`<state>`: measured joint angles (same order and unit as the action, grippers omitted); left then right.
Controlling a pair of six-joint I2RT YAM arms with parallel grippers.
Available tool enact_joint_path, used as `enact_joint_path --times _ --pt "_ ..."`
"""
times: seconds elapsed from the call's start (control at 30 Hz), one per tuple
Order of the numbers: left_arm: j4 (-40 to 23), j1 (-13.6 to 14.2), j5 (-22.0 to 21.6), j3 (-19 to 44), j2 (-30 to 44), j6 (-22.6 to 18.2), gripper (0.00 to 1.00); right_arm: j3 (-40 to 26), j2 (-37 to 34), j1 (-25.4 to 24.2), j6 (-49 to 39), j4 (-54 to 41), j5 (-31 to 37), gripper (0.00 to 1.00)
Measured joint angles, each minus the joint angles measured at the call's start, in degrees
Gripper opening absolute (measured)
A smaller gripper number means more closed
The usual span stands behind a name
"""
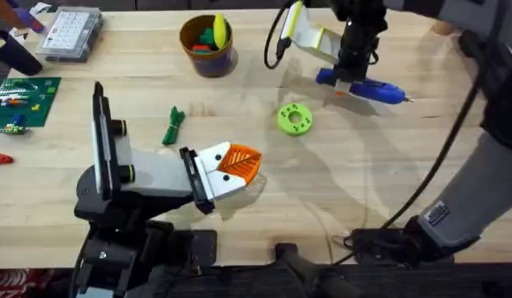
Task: Pick up the gripper from the table and insert it into the empty holder that is missing its gripper. Then pick up a screw, insert it into the mounting hole, and use the screwdriver to tighten it. Finally, clean up the table by picking up the vegetable and placing it into the bucket.
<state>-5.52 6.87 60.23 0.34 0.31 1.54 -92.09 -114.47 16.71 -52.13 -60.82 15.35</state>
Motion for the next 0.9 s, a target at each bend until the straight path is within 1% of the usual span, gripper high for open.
enact_joint_path --times 0.2,0.47,0.5,0.53,0.63,0.7,0.73,0.77,0.9 --pt "0.0 0.0 0.01 0.0 0.01 0.0 0.011 0.0 -3.17 -0.02 -1.06 -0.22 0.48 0.044" --pt "0.0 0.0 0.01 -0.01 0.0 0.0 0.011 0.0 -3.4 -0.02 -1.06 -0.22 0.47 0.052" --pt "0.0 0.0 0.01 -0.01 0.0 0.0 0.011 0.0 -3.4 -0.02 -0.95 -0.23 0.51 0.092" --pt "0.0 0.0 0.0 -0.01 0.01 0.0 0.011 0.0 -3.4 -0.02 -0.92 -0.27 0.55 0.203" --pt "0.0 0.0 0.01 0.0 0.0 0.0 0.011 -0.02 -3.4 -0.02 -1.08 -0.33 1.23 0.652" --pt "-0.02 0.0 0.01 -0.01 0.01 0.0 0.011 -0.01 -3.39 -0.03 -1.2 -0.36 1.49 0.915" --pt "-0.01 0.0 0.02 0.0 0.01 0.0 0.011 -0.01 -3.38 -0.05 -1.34 -0.36 1.6 0.976" --pt "0.01 0.0 0.02 -0.01 0.01 0.0 0.011 -0.01 -3.39 -0.08 -1.33 -0.36 1.66 0.99" --pt "0.0 0.0 0.0 0.0 0.01 0.0 0.011 -0.02 -3.38 -0.13 -1.19 -0.7 1.77 0.995"
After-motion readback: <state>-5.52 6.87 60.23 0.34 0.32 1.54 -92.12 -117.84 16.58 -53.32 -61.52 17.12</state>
